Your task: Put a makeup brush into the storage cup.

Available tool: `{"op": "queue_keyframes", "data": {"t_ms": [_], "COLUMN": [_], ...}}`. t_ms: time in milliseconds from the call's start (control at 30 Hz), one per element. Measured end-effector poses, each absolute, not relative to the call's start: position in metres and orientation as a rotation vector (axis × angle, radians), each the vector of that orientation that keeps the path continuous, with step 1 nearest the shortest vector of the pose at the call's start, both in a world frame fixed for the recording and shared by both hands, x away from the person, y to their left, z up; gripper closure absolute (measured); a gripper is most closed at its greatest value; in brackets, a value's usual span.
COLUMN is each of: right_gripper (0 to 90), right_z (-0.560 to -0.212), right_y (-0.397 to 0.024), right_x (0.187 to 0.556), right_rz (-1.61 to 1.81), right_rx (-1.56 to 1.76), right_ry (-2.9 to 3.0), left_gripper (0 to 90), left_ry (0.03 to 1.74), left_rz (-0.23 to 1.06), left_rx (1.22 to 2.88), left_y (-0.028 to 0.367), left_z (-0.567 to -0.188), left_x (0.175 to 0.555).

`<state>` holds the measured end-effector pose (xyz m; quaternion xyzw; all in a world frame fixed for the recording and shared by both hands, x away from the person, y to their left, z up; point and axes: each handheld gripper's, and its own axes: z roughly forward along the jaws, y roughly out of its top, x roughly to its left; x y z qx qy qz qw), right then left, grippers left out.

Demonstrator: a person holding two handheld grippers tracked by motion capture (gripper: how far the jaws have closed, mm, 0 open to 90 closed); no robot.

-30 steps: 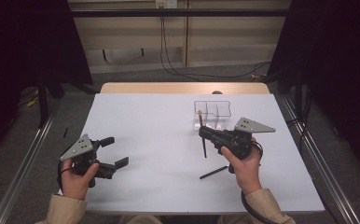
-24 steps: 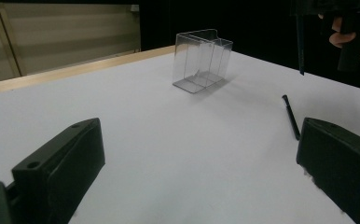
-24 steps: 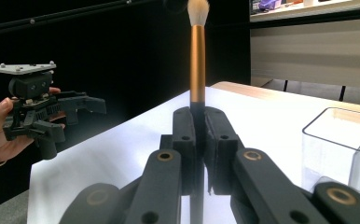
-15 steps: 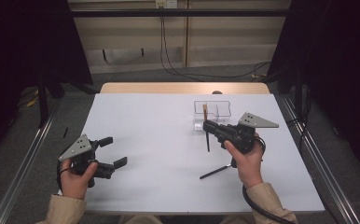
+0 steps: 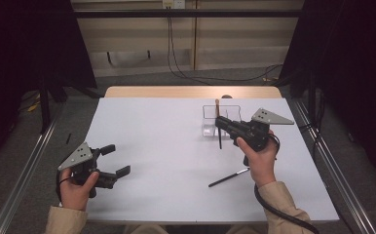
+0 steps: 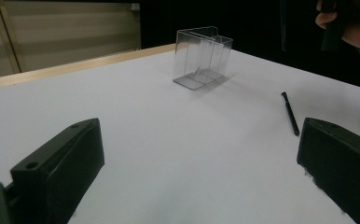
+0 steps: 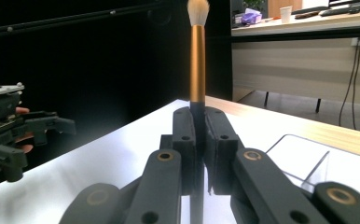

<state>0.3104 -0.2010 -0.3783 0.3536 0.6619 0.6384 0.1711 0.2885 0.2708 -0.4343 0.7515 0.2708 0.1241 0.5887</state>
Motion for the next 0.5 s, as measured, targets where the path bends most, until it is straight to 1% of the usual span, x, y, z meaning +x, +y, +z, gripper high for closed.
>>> {"op": "queue_keyframes", "data": {"t_ms": [500], "right_gripper": [84.3], "right_z": [-0.371], "right_y": [-0.21], "right_x": [0.328], "right_rz": [1.804], "right_rx": [1.007], "right_ry": [1.819], "left_gripper": [0.1], "left_ry": [0.629], "left_rz": [0.279], "left_rx": [1.747], "left_y": [0.274], "left_z": [-0.436], "left_x": [0.287]}}
